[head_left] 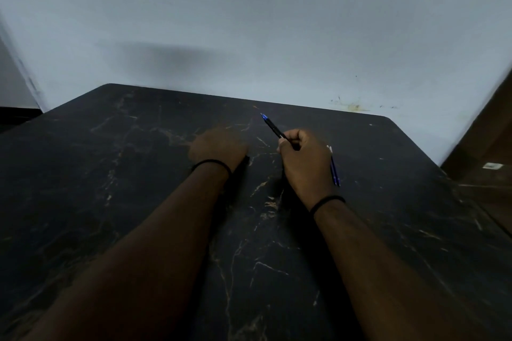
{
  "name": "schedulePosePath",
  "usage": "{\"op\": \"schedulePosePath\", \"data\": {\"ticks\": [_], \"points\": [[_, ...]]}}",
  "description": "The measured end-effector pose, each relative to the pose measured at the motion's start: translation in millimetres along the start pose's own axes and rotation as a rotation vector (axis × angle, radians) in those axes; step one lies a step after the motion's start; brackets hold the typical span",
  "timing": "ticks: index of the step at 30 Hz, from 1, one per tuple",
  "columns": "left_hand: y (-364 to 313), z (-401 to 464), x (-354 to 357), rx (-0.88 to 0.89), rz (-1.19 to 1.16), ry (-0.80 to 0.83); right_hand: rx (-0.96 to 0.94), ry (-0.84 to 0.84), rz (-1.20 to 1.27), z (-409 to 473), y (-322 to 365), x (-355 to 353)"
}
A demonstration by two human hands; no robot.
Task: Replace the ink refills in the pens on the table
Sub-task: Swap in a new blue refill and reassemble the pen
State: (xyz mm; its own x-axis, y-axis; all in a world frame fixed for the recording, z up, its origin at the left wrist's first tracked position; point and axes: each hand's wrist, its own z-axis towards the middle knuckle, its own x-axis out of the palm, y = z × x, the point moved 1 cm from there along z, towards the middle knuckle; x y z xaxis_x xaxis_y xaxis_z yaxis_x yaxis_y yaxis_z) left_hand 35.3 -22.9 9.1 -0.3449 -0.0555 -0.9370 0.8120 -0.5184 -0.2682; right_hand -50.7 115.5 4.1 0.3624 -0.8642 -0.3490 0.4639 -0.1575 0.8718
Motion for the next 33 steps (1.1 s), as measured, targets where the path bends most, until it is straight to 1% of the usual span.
{"op": "schedulePosePath", "data": {"ticks": [2, 4, 6, 7, 10, 11, 13, 15, 19, 22, 26, 33], "points": [[-1.1, 0.1, 0.6, -0.016, -0.062, -0.018, -0.011, 0.008, -0.022, -0.8, 1.2, 0.0], [-2.5, 0.0, 3.1, -0.030, -0.222, -0.075, -0.031, 0.014, -0.056, -1.5, 1.9, -0.5], [-1.8, 2.4, 6.3, -0.035, -0.453, -0.153, -0.042, 0.021, -0.070, -1.7, 2.1, -0.7], [-0.7, 4.3, 8.1, -0.051, -0.605, -0.186, -0.044, 0.028, -0.072, -1.7, 2.1, -0.8], [5.4, 10.6, 9.4, -0.203, -1.083, -0.240, -0.043, 0.079, -0.066, -0.4, 0.9, 1.6], [7.4, 12.2, 8.8, -0.263, -1.185, -0.245, -0.051, 0.100, -0.069, -0.2, 0.0, 2.7], [9.4, 14.8, 8.8, -0.338, -1.301, -0.246, -0.074, 0.131, -0.089, -0.1, -2.3, 5.0], [9.0, 15.1, 8.2, -0.367, -1.370, -0.231, -0.095, 0.166, -0.108, -0.2, -4.2, 7.9], [7.6, 13.6, 7.1, -0.343, -1.494, -0.168, -0.132, 0.204, -0.117, -2.1, -3.6, 13.1], [6.9, 11.9, 6.1, -0.348, -1.513, -0.168, -0.172, 0.198, -0.153, -3.2, -2.0, 13.1], [1.7, 8.4, 4.8, -0.324, -1.499, -0.158, -0.178, 0.220, -0.162, -3.4, -1.8, 12.5], [-5.8, 4.4, 4.5, -0.313, -1.499, -0.116, -0.195, 0.172, -0.162, -4.1, -2.8, 13.5]]}}
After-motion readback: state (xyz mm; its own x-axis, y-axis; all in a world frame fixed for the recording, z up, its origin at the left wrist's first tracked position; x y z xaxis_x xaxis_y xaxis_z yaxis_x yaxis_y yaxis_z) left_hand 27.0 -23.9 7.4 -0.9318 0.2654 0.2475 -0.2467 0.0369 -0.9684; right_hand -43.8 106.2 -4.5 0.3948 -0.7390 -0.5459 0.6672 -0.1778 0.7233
